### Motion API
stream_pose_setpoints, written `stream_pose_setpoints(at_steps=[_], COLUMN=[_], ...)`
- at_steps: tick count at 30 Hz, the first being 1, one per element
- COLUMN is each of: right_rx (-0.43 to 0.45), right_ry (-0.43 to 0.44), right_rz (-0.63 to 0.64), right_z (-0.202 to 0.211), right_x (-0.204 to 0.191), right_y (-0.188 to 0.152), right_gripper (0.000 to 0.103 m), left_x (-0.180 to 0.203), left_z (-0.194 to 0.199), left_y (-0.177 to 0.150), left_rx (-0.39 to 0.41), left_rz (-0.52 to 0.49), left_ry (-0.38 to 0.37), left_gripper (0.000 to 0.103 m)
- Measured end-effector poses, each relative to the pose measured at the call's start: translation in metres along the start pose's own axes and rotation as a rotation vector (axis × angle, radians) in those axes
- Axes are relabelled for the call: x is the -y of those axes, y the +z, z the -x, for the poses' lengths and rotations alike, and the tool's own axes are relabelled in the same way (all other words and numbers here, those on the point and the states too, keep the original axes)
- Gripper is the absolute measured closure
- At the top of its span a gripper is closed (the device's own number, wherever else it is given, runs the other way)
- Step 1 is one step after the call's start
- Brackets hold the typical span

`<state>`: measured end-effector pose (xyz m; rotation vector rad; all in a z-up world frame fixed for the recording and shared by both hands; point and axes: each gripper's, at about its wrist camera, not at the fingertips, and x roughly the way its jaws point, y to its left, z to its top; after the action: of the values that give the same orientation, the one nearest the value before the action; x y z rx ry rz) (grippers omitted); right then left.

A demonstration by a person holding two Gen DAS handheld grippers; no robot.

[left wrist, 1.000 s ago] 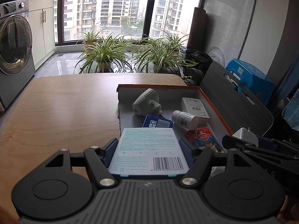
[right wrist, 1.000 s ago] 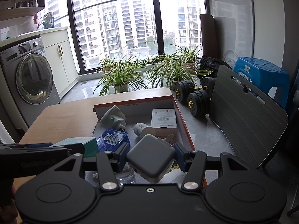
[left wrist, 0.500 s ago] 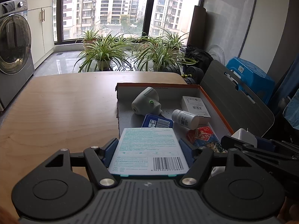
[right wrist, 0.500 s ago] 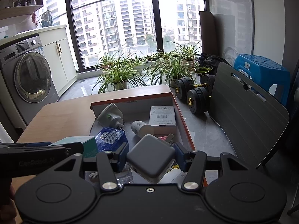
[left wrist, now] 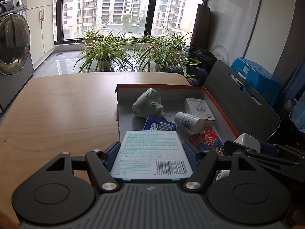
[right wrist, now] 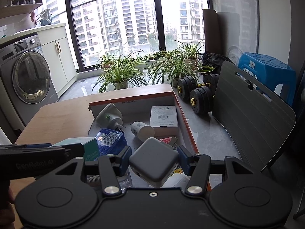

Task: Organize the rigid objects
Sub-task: 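Hold the teal box with left while right holds the cube charger above the tray, then lower the teal box into the tray and open left while right releases the cube charger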

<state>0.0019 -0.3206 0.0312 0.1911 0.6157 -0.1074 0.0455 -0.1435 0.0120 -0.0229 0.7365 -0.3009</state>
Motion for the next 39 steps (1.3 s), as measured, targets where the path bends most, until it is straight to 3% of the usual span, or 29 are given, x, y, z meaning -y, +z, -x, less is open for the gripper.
stream_pose_setpoints(at_steps=[13,26,31,35,39], right_rx=[-0.007,0.043,0.062,0.069,0.082], right_ry=[0.002,-0.052,-0.065,-0.068,-0.068], right_rz=[-0.012,-0.045,-0.054,-0.059,-0.053], right_z=[0.015,0.1,0.13,0.155,0.185], right_x=[0.011,0.039,0.042,0.044,0.045], right_y=[-0.014,-0.038,-0.045,-0.049,-0.056], right_gripper=[0.036,0.033,0.03,0.029,0.027], left_x=[-0.002,0.008,0.011,0.015,0.015], left_z=[-0.007,-0.017,-0.016,-0.008,-0.002], left_y=[0.003,0.007,0.008,0.006,0.006], left_rx=[-0.013,-0.013,-0.02,-0.005,-0.002], left_rz=[0.009,-0.006,0.014,0.017,0.02], left_ry=[-0.003,-0.027,-0.074,-0.111,-0.099], left_gripper=[0.031,0.031,0.031,0.014,0.014])
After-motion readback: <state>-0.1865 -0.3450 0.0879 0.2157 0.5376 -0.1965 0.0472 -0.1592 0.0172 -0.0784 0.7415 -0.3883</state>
